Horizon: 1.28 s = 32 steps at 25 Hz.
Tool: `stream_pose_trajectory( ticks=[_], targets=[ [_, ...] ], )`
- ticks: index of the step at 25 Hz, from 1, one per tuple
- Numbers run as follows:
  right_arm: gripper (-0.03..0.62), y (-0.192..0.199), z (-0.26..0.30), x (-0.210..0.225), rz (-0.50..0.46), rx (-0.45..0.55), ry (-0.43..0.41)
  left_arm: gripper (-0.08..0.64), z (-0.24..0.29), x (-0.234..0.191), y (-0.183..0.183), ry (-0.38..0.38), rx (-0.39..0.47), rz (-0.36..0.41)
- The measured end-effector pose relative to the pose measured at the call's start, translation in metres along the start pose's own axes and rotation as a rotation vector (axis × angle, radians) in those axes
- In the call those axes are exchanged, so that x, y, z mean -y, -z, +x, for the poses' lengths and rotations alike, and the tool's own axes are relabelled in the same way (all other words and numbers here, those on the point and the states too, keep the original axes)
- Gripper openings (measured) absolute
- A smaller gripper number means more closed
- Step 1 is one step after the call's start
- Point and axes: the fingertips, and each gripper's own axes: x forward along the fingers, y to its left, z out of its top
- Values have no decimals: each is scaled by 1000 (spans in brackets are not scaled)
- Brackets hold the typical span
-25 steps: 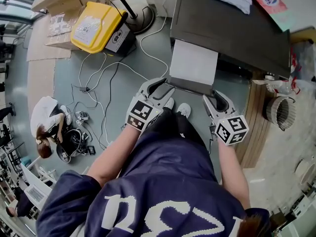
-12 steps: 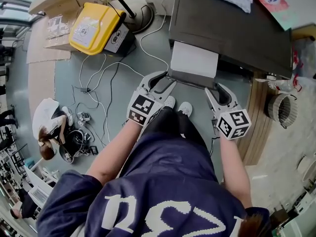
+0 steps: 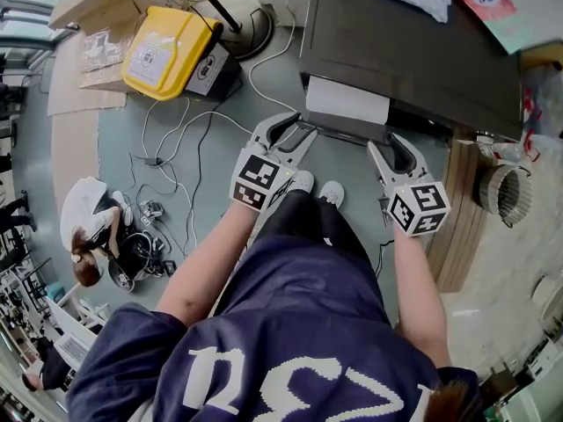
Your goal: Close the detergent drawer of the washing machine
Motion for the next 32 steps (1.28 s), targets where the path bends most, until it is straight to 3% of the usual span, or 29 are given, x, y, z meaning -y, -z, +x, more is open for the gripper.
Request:
stream_pose_trajectory(
  ticks=[26,32],
  targets=[
    [222,-32,27,24,-67,61,155,187,30,-31,-24,-57,-8,18],
    [221,-41,34,31,-68,68,198,187,37,-40,-31,-112,-8,-10]
  ],
)
